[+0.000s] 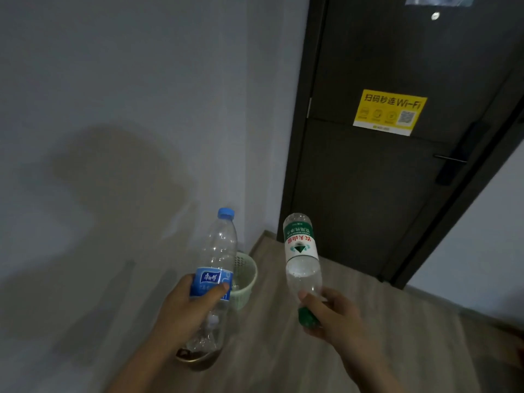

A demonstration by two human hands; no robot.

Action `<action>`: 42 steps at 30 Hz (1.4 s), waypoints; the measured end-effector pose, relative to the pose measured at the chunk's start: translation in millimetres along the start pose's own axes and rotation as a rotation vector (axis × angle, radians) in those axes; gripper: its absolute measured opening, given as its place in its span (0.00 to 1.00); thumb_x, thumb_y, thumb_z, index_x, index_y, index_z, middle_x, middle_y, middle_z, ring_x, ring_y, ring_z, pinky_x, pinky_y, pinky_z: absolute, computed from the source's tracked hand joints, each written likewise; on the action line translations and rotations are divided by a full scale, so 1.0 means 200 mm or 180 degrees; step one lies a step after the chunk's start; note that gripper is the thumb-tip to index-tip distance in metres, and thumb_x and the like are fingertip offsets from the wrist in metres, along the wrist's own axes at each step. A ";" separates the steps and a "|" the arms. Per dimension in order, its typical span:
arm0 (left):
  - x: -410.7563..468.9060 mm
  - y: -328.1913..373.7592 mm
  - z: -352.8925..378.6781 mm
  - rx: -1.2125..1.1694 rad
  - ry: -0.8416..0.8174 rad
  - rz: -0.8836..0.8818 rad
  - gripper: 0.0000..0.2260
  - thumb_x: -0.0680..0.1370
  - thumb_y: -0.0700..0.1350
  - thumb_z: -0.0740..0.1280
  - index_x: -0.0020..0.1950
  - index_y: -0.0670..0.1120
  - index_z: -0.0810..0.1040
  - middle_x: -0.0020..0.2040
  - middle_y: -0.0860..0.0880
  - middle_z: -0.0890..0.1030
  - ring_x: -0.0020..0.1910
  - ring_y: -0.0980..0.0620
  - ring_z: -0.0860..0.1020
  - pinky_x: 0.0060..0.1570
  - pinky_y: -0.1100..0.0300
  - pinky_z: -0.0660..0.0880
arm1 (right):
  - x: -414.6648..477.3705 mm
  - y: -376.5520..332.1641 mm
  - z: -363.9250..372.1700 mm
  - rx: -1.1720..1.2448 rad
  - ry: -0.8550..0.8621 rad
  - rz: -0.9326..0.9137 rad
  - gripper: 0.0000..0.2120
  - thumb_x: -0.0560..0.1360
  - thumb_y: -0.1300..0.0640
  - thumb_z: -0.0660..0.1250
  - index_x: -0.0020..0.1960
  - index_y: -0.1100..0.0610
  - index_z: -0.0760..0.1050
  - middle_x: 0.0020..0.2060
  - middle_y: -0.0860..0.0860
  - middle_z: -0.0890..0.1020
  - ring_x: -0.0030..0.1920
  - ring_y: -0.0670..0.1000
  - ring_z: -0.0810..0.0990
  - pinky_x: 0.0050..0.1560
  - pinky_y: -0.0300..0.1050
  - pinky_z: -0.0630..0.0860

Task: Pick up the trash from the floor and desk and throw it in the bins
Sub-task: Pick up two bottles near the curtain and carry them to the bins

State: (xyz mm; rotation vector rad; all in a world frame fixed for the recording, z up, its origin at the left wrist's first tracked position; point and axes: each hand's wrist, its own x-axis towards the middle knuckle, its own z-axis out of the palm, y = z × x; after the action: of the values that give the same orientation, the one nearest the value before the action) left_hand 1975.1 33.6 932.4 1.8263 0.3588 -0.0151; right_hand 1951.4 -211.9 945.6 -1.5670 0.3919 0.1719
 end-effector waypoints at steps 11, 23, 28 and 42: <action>0.98 0.02 0.18 0.0282 0.0099 -0.0283 0.12 0.71 0.57 0.71 0.47 0.51 0.75 0.42 0.51 0.81 0.40 0.55 0.80 0.33 0.62 0.71 | 1.01 -0.16 0.17 -0.0527 -0.0038 0.0358 0.27 0.73 0.47 0.70 0.67 0.59 0.70 0.51 0.56 0.79 0.46 0.53 0.81 0.33 0.38 0.78; 1.89 -0.11 0.33 0.1054 -0.0470 -0.0953 0.17 0.71 0.56 0.72 0.51 0.48 0.71 0.44 0.51 0.78 0.41 0.54 0.78 0.35 0.60 0.74 | 1.80 -0.30 0.38 -0.0807 -0.0057 0.0753 0.25 0.75 0.46 0.68 0.66 0.58 0.71 0.48 0.55 0.80 0.41 0.51 0.82 0.34 0.37 0.77; 2.18 -0.18 0.46 0.1214 -0.0566 -0.1473 0.24 0.69 0.57 0.74 0.54 0.44 0.71 0.45 0.48 0.77 0.40 0.53 0.78 0.29 0.63 0.71 | 2.13 -0.29 0.41 -0.0794 -0.0073 0.1063 0.21 0.75 0.47 0.69 0.62 0.59 0.74 0.43 0.56 0.82 0.33 0.49 0.81 0.32 0.39 0.77; 2.74 -0.32 0.71 0.1931 -0.0676 -0.1417 0.26 0.75 0.53 0.69 0.68 0.41 0.67 0.65 0.42 0.73 0.64 0.45 0.73 0.57 0.59 0.68 | 2.75 -0.23 0.44 -0.1239 -0.0472 0.1379 0.24 0.76 0.48 0.68 0.66 0.60 0.71 0.41 0.55 0.82 0.34 0.48 0.81 0.35 0.40 0.78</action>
State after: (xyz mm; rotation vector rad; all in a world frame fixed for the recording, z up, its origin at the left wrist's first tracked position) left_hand 2506.7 44.2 725.5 2.2707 0.6524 -0.6860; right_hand 2489.2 -201.1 793.4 -1.8173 0.6036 0.7311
